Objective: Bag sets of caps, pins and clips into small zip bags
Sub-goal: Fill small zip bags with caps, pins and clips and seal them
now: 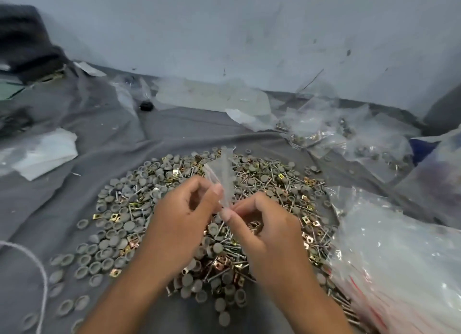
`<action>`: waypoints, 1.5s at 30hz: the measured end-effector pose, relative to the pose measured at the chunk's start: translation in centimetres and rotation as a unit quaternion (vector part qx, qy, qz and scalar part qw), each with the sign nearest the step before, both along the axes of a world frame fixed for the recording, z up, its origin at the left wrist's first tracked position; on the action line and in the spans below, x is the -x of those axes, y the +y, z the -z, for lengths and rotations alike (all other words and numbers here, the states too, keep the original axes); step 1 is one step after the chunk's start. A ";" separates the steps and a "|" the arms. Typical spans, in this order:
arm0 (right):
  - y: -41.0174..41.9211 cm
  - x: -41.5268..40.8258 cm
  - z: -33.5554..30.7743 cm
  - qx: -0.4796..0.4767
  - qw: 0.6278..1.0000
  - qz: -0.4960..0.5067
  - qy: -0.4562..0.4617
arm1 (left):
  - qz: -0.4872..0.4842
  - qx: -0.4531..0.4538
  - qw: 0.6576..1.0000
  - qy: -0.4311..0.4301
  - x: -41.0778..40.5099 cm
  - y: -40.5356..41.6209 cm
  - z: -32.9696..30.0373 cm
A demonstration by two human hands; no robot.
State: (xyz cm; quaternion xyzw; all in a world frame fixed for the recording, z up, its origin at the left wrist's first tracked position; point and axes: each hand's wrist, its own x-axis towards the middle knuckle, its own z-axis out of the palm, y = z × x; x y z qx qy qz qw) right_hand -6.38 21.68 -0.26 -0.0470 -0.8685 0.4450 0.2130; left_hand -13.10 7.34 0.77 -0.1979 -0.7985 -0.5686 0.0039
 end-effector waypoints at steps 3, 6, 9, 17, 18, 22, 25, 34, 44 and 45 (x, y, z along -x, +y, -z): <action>-0.5 0.6 0.6 -0.011 1.000 0.001 -0.016 | -0.030 0.059 0.994 0.087 0.2 -0.6 0.1; -0.9 1.3 0.9 -0.031 0.999 -0.009 -0.032 | -0.044 0.078 0.990 0.110 0.1 -1.1 0.2; -0.9 1.7 1.0 -0.038 0.998 -0.008 -0.059 | -0.103 0.061 0.987 0.104 0.2 -2.0 0.2; -1.2 1.8 1.5 -0.212 0.952 -0.118 -0.186 | -0.215 0.139 0.949 0.186 1.0 -4.3 -0.5; -1.6 1.7 1.7 -0.262 0.936 -0.128 -0.196 | -0.214 0.164 0.943 0.196 1.1 -4.4 -0.4; -2.8 1.6 1.7 -0.321 0.922 -0.120 -0.183 | -0.210 0.231 0.923 0.224 1.1 -4.9 0.2; -3.2 1.3 2.0 -0.337 0.918 -0.109 -0.178 | -0.211 0.243 0.918 0.230 1.0 -5.2 0.2; -3.2 1.4 2.2 -0.304 0.932 -0.112 -0.164 | -0.228 0.236 0.917 0.226 1.0 -4.3 0.1; -1.5 2.0 3.0 -0.158 0.978 -0.096 -0.096 | -0.120 0.270 0.930 0.216 1.5 -3.8 1.7; -1.4 2.1 3.0 -0.149 0.981 -0.090 -0.089 | -0.115 0.270 0.931 0.217 1.4 -3.7 1.9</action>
